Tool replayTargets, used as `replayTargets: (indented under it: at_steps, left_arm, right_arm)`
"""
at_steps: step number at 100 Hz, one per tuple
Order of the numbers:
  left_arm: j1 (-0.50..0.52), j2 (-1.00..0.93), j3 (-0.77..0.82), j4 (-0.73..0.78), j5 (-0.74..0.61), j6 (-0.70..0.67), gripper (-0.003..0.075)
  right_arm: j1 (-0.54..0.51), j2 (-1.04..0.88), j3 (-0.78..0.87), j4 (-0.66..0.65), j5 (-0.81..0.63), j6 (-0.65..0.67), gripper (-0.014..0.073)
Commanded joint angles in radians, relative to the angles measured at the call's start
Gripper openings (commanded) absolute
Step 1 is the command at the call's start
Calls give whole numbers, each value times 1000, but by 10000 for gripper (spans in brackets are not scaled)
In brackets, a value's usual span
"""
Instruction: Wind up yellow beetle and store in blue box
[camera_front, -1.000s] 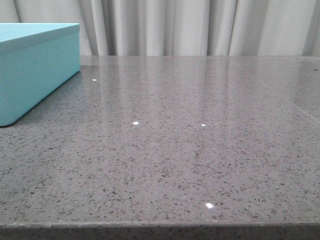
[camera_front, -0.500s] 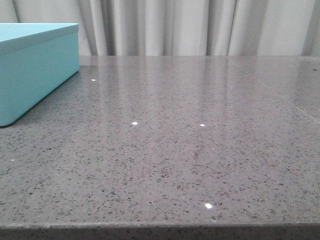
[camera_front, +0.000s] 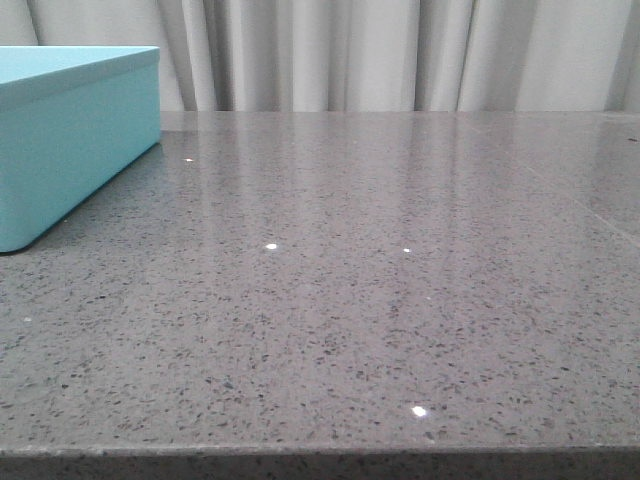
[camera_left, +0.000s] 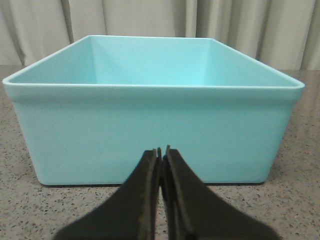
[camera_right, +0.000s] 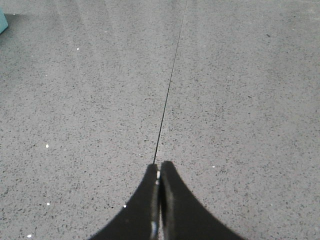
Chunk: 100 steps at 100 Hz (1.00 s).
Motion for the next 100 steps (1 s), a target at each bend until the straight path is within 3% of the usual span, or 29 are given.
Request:
replayTargets:
  at_steps: [1, 57, 71, 100]
  left_arm:
    - [-1, -33, 21, -8, -73, -10, -19]
    - [-1, -33, 21, -8, -73, -10, -19]
    - [-1, -33, 21, -8, -73, -10, -19]
    - [-1, -33, 21, -8, -73, -10, -19]
  right_arm:
    - [1, 6, -24, -20, -66, -6, -66]
    - [-1, 1, 1, -46, -104, -6, -66]
    - [-59, -57, 95, -68, -265, -6, -66]
    - [-241, -228, 369, -57, -782, -31, -66]
